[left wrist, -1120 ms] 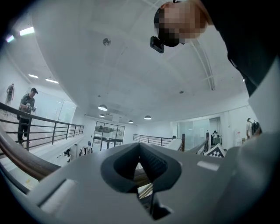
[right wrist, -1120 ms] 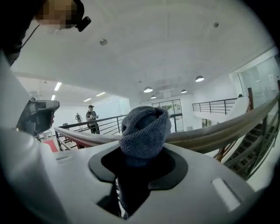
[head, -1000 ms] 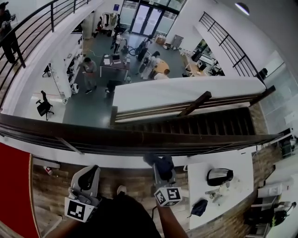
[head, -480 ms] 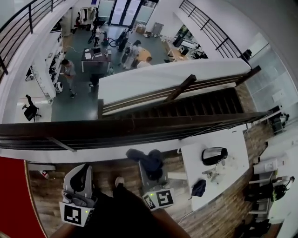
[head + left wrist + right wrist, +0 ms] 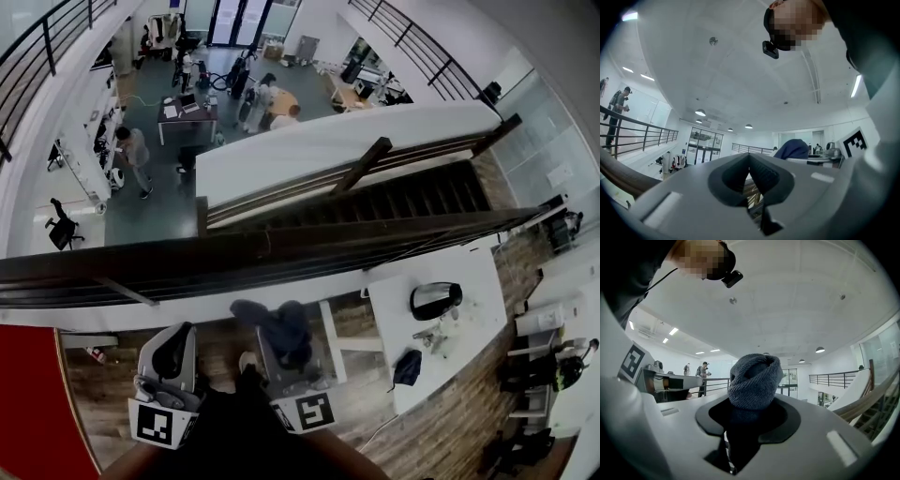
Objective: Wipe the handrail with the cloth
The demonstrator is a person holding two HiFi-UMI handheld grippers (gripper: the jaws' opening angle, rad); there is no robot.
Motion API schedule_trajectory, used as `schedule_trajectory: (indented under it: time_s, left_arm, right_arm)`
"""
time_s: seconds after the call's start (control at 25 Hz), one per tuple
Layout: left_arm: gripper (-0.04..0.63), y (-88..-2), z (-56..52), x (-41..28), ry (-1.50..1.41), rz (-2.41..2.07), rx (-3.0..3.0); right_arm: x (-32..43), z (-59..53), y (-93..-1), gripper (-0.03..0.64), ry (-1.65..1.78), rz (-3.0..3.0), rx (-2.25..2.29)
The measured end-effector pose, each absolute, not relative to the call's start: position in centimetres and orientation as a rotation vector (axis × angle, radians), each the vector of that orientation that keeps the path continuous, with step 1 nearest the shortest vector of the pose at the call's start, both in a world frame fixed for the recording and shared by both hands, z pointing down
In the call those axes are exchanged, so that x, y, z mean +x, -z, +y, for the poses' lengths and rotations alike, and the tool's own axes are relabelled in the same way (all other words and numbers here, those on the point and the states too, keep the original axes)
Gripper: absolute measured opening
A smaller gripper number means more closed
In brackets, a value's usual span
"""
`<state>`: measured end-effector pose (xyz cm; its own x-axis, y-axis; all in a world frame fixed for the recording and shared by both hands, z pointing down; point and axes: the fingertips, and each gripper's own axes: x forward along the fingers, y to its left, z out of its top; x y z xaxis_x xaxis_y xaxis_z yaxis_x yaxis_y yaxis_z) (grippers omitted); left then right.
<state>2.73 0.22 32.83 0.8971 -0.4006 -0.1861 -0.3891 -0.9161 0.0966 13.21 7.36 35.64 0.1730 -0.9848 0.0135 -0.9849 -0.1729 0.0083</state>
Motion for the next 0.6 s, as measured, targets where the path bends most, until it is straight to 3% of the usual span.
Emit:
schedule_trajectory:
  time_s: [0.6]
  left_arm:
    - [0.0,-35.1,-0.7,1.1,0.203,-0.748,2.924]
  right_arm:
    - [11.2,6.0,-34.3,0.138,0.037,-2.14,2.313]
